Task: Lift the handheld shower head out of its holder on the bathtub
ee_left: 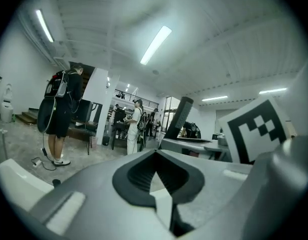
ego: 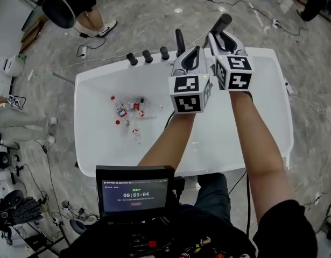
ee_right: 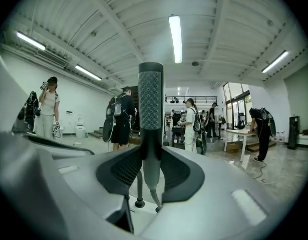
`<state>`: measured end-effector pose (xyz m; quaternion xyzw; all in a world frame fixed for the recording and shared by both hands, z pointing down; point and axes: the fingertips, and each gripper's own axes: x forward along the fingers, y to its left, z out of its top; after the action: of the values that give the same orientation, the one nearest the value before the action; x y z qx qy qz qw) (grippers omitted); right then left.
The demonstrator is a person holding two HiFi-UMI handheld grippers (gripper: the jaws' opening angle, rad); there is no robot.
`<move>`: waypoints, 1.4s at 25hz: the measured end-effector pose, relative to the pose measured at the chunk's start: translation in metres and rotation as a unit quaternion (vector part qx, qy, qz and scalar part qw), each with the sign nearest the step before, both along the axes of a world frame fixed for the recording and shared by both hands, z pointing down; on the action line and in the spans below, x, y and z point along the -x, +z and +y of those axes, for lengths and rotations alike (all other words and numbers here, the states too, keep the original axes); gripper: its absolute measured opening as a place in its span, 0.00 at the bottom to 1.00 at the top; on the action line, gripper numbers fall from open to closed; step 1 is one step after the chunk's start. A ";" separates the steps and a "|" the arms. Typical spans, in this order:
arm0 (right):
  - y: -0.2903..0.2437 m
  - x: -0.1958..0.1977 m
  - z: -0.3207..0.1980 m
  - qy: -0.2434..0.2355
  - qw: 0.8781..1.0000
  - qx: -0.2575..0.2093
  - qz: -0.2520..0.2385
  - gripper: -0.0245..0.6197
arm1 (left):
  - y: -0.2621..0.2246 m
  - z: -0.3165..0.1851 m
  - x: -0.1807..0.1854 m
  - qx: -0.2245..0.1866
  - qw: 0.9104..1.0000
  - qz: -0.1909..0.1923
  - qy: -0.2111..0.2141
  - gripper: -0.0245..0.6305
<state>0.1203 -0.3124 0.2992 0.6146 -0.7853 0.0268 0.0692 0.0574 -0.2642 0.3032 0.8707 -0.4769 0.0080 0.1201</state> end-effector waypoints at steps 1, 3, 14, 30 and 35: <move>-0.021 0.003 0.014 0.006 1.000 -0.008 0.000 0.25 | -0.020 0.007 0.007 -0.008 1.000 0.002 0.005 0.04; -0.062 0.010 0.047 0.019 0.999 -0.029 -0.002 0.25 | -0.060 0.025 0.020 -0.026 0.999 0.005 0.017 0.04; -0.214 0.053 0.245 0.055 0.989 -0.137 -0.028 0.25 | -0.172 0.166 0.064 -0.086 0.991 -0.007 0.105 0.04; -0.241 0.081 0.349 0.037 0.984 -0.172 -0.013 0.26 | -0.191 0.243 0.069 -0.110 0.985 0.009 0.130 0.04; -0.234 0.092 0.339 0.030 0.985 -0.171 -0.011 0.25 | -0.186 0.235 0.084 -0.111 0.987 0.006 0.118 0.04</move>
<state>0.0280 0.0265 0.0648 0.6402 -0.7603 -0.0993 -0.0463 -0.0269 -0.0290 0.1174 0.9287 -0.3682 -0.0356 0.0239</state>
